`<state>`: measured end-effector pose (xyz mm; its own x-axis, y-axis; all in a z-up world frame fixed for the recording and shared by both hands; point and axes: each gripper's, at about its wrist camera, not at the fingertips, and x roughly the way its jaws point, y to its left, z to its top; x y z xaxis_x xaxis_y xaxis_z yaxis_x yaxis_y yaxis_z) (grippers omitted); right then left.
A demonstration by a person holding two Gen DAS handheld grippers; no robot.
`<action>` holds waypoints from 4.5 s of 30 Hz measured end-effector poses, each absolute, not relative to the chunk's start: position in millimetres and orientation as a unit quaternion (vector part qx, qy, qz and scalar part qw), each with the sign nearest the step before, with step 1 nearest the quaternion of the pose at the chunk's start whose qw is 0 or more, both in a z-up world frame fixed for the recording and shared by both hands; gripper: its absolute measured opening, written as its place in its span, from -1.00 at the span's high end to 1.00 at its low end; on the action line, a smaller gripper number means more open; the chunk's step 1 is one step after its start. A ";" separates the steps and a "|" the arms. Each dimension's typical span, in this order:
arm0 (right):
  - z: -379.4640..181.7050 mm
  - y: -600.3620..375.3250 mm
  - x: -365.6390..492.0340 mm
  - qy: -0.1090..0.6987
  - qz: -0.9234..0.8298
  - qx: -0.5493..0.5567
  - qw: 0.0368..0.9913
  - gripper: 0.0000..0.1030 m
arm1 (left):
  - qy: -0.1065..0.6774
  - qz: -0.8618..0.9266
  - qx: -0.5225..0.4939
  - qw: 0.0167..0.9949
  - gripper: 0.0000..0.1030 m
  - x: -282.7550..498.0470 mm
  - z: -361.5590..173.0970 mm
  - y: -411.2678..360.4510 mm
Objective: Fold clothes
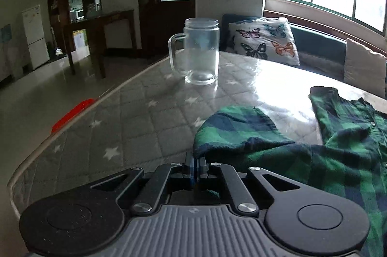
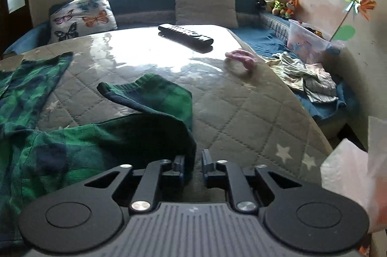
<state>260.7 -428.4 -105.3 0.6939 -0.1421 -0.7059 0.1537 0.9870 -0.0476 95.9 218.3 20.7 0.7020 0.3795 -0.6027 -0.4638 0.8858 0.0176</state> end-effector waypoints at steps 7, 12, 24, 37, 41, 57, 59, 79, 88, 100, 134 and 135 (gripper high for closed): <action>-105.1 -421.7 262.9 0.372 -0.078 -0.016 0.925 0.34 | 0.329 0.234 -0.059 0.913 0.94 90.7 14.7 218.4; -104.2 -404.6 276.4 0.364 -0.061 -0.043 0.928 0.05 | 0.333 0.239 -0.045 0.911 0.85 96.4 12.6 217.9; -83.6 -435.5 308.0 0.340 -0.130 -0.050 0.930 -0.04 | 0.353 0.269 -0.038 0.895 0.20 102.4 -0.6 230.6; -76.1 -428.6 289.0 0.338 -0.100 -0.050 0.934 -0.21 | 0.343 0.270 -0.004 0.899 -0.32 96.8 3.4 222.7; -83.5 -404.5 283.5 0.351 -0.057 -0.054 0.933 -0.29 | 0.338 0.263 0.028 0.903 -0.48 97.7 4.4 215.2; -108.0 -382.2 280.5 0.380 -0.043 -0.038 0.923 -0.47 | 0.339 0.224 0.149 0.901 -0.76 148.9 -16.0 195.3; -108.5 -382.9 281.0 0.381 -0.045 -0.037 0.923 -0.49 | 0.338 0.227 0.138 0.903 -0.60 155.7 -15.5 203.1; -107.7 -379.2 288.1 0.385 -0.056 -0.036 0.920 -0.53 | 0.341 0.389 -0.099 0.850 -0.05 114.9 -11.7 349.8; -107.2 -379.6 285.8 0.383 -0.057 -0.031 0.921 -0.53 | 0.313 0.323 -0.071 0.890 -0.02 120.1 10.7 305.5; -107.4 -379.3 273.4 0.382 -0.042 -0.026 0.923 -0.54 | 0.325 0.082 -0.031 0.942 0.03 165.0 1.4 187.3; -95.3 -280.0 266.0 0.357 0.127 -0.088 0.921 -0.10 | 0.330 0.074 0.043 0.940 -0.01 139.6 1.1 130.1; -98.4 -276.9 263.1 0.361 0.131 -0.094 0.919 -0.10 | 0.327 0.063 0.047 0.942 -0.01 138.4 3.2 123.7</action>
